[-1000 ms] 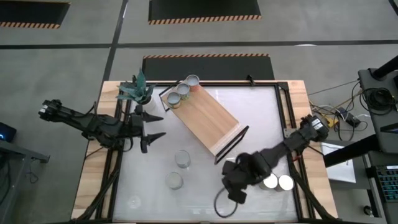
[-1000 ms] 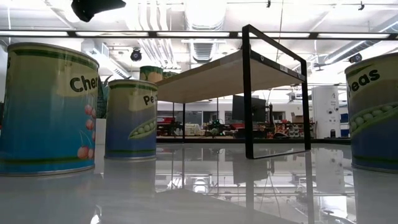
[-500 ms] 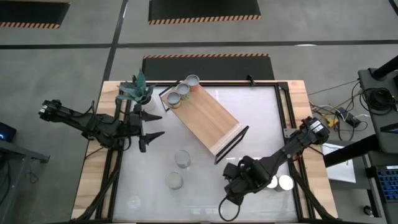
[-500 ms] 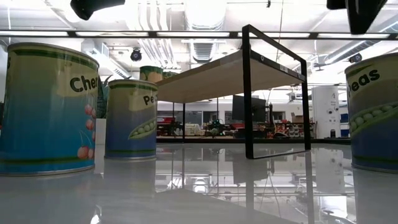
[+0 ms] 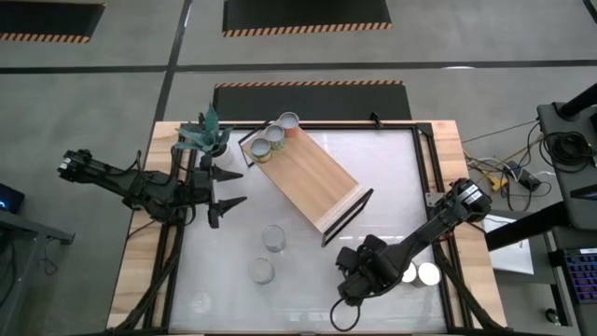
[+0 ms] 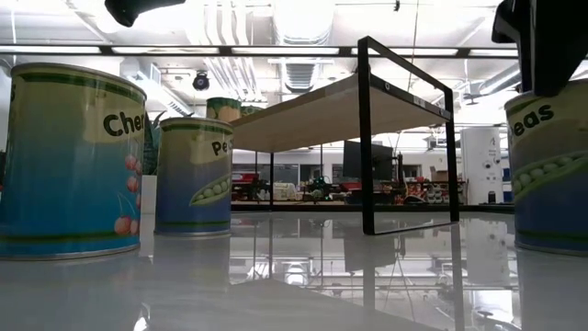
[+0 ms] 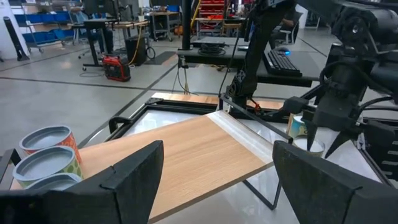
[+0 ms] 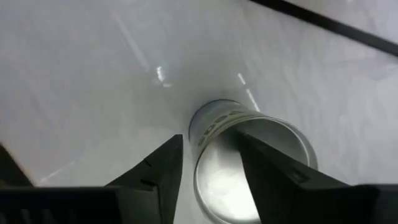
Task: Pick and place cans onto a shelf
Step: Put the canned peas on the shelf
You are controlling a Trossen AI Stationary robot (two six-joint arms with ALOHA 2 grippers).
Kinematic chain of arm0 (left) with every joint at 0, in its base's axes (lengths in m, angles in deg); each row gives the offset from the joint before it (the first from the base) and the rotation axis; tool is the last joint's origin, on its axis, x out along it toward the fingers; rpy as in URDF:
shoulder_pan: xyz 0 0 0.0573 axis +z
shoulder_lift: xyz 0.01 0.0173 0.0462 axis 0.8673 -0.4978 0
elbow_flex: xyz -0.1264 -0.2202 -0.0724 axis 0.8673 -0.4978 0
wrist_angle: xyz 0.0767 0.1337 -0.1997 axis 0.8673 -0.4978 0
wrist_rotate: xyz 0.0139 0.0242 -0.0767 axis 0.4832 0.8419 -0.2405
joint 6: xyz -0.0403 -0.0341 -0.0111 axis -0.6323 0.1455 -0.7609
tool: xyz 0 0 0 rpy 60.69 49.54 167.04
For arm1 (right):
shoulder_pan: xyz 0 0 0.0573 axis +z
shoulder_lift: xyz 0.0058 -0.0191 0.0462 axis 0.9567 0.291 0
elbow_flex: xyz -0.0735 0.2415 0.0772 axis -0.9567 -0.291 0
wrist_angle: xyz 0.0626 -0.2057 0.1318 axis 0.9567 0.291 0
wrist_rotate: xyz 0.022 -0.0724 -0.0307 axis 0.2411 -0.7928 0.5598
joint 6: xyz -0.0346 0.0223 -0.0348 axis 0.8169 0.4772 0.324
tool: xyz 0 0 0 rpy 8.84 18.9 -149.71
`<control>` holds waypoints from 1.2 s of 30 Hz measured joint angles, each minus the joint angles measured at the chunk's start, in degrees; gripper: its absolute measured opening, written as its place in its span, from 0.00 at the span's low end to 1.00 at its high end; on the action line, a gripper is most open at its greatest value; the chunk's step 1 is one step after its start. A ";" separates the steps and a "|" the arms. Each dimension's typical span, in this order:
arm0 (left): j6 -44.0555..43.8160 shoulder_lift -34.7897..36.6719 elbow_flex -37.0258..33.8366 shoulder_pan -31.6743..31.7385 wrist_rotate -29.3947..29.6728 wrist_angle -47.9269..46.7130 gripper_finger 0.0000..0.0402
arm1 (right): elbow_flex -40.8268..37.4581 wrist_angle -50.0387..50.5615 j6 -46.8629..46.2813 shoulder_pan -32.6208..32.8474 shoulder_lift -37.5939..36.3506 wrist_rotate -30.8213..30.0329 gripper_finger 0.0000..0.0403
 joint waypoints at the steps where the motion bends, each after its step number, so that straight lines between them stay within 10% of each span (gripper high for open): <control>1: 0.00 -0.04 0.00 0.00 0.00 0.04 0.70 | 0.00 0.05 0.03 0.06 0.27 -0.48 0.35; 11: -0.02 -0.15 0.00 0.00 0.00 0.09 0.70 | 0.02 0.02 0.51 0.43 0.81 -1.87 0.04; 28: -0.27 -0.15 0.00 0.00 -0.01 0.10 0.70 | 2.78 1.23 10.56 1.98 -0.46 -1.59 0.02; 36: -0.28 -0.15 0.00 0.00 -0.02 0.09 0.70 | 2.78 1.46 11.56 7.60 -0.61 -13.69 0.06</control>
